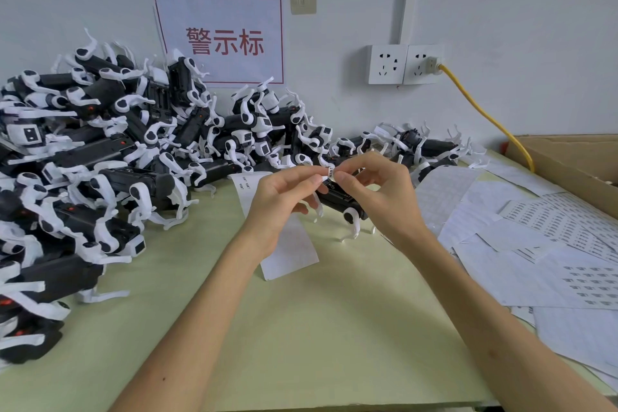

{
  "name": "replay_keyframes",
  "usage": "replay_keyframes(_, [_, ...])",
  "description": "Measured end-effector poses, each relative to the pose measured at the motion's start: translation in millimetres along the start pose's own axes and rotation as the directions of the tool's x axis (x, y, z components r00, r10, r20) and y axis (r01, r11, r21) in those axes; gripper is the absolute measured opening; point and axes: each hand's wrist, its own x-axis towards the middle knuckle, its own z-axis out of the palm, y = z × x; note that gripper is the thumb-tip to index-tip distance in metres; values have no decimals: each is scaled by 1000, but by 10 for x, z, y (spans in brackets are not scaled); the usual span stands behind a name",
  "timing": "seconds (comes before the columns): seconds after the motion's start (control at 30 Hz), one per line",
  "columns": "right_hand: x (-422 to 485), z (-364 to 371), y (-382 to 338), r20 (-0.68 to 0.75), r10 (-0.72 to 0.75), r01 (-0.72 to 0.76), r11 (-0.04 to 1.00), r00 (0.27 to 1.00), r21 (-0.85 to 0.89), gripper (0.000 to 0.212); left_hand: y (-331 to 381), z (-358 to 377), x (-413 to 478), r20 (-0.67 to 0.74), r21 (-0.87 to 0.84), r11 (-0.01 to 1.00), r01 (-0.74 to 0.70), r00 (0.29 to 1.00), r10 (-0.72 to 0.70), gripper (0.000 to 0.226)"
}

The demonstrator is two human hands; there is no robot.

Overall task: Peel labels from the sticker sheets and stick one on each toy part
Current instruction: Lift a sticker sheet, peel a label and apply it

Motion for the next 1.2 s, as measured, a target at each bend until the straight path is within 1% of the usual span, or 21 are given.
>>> replay_keyframes(0.1, [1,16,-8,-3,8,-8,1000,1000,3,16,-12,8,-6,4,28,999,-16,1000,16,29])
replay_keyframes(0.3, [7,11,-1,-23,21,-22,1000,1000,-13,17,-41,13,6,3,75,997,-25,1000,24,24])
replay_keyframes(0.43, [3,17,20,-38,18,-22,994,999,-109,20,-56,27,3,-3,177,982,-69,997,71,30])
replay_keyframes(0.53, [22,19,37,-87,16,-25,993,996,-111,17,-90,46,29,-50,268,960,-78,994,94,41])
replay_keyframes(0.57, [32,13,49,-93,42,-50,995,995,-83,11,-110,44,45,-83,307,949,-75,991,105,44])
replay_keyframes(0.6, [42,6,63,-77,92,-97,993,993,-65,12,-129,39,59,-122,344,937,-67,986,115,45])
replay_keyframes(0.63, [52,-4,90,-43,154,-157,984,987,-81,27,-144,27,72,-168,365,929,-55,978,124,45])
replay_keyframes(0.67, [57,-17,122,5,221,-218,967,975,-131,47,-155,13,79,-219,367,929,-42,967,131,44])
replay_keyframes(0.7, [62,-32,166,49,274,-257,942,961,-218,67,-164,-3,87,-269,360,932,-33,953,138,43])
replay_keyframes(0.77, [53,-48,236,135,317,-243,887,939,-392,98,-182,-33,89,-349,363,931,-25,923,161,41])
replay_keyframes(0.8, [49,-47,268,169,319,-215,866,933,-451,108,-188,-48,87,-378,369,929,-22,910,172,40])
replay_keyframes(0.83, [44,-42,290,188,312,-188,855,931,-484,113,-191,-60,86,-399,371,928,-19,899,178,39])
replay_keyframes(0.87, [43,-28,302,185,290,-166,854,939,-493,114,-191,-70,86,-416,364,931,-17,892,179,38])
replay_keyframes(0.9, [46,-16,311,160,257,-154,866,953,-475,110,-186,-77,87,-430,346,938,-14,886,172,37])
replay_keyframes(0.97, [48,-7,280,85,169,-125,916,982,-381,100,-169,-85,91,-453,279,960,-7,881,138,35])
replay_keyframes(1.07, [62,-53,181,24,49,-45,988,999,-149,89,-145,-103,99,-472,190,982,10,878,82,26])
replay_keyframes(1.13, [57,-95,101,46,22,-21,1000,999,-23,88,-119,-114,106,-435,190,982,14,898,71,19])
replay_keyframes(1.2, [42,-120,31,102,31,-38,997,994,71,88,-64,-101,92,-320,197,980,12,946,53,20])
